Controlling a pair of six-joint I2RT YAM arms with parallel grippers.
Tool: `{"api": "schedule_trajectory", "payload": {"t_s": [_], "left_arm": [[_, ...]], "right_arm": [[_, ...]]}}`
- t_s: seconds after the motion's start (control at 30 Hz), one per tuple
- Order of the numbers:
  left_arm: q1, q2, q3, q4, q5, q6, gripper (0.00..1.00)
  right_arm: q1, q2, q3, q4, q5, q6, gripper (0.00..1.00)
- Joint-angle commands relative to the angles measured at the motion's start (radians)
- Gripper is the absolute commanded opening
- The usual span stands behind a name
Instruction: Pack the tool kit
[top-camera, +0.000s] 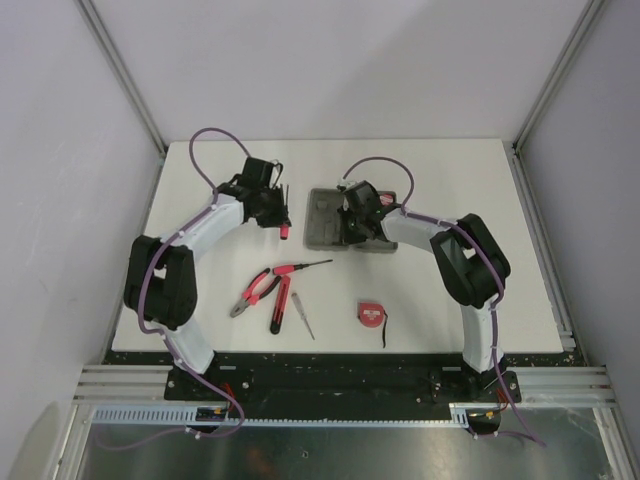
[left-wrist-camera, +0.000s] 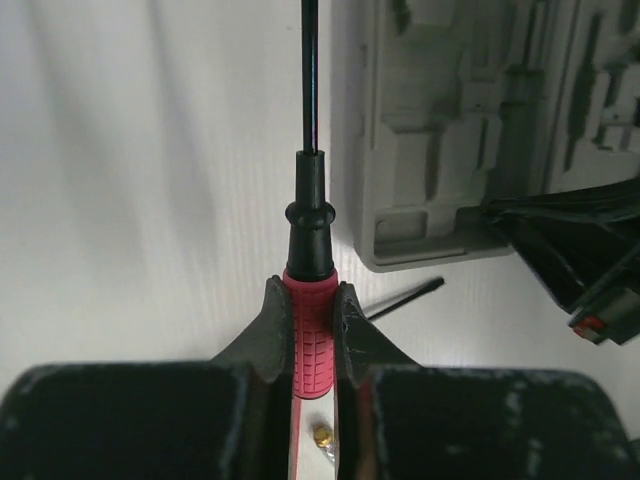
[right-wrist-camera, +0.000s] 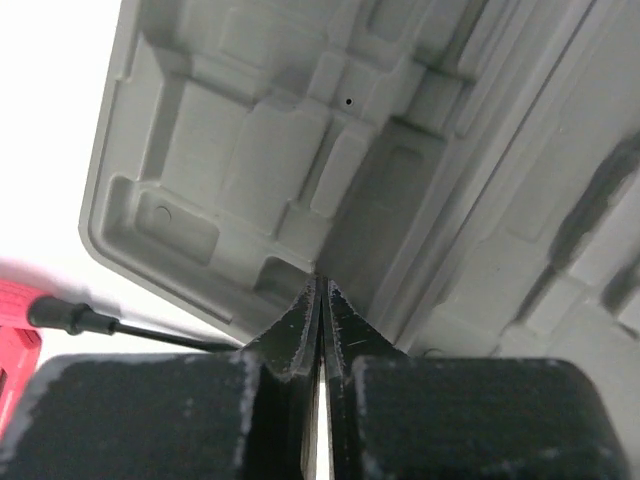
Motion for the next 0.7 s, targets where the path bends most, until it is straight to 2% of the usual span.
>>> {"api": "schedule_trajectory", "payload": {"t_s": [0.0, 0.23, 0.33, 0.4, 0.57, 0.67], "left_arm": [[-0.030, -0.004, 0.056, 0.037, 0.107, 0.032, 0.00], [-0.108, 0.030, 0.094, 0.062, 0.086, -0.036, 0.00], [-0.141, 0.057, 0.116, 0.067, 0.042, -0.085, 0.00], [-0.159, 0.081, 0.136, 0.067, 0.026, -0.124, 0.00], [-0.224, 0.137, 0.178, 0.067, -0.056, -0.230, 0.00], [-0.270, 0.186, 0.227, 0.069, -0.101, -0.254, 0.00]], "right_arm": [[0.007, -0.023, 0.018, -0.108, 0.004, -0.020, 0.02], [0.004, -0.154, -0.049, -0.085, -0.019, 0.066, 0.06], [-0.017, -0.235, -0.051, -0.026, 0.016, 0.122, 0.13], [-0.045, -0.290, -0.051, -0.015, 0.052, 0.168, 0.20], [-0.117, -0.382, -0.053, -0.109, 0.185, 0.215, 0.26], [-0.154, -0.403, -0.067, -0.162, 0.198, 0.227, 0.27]]}}
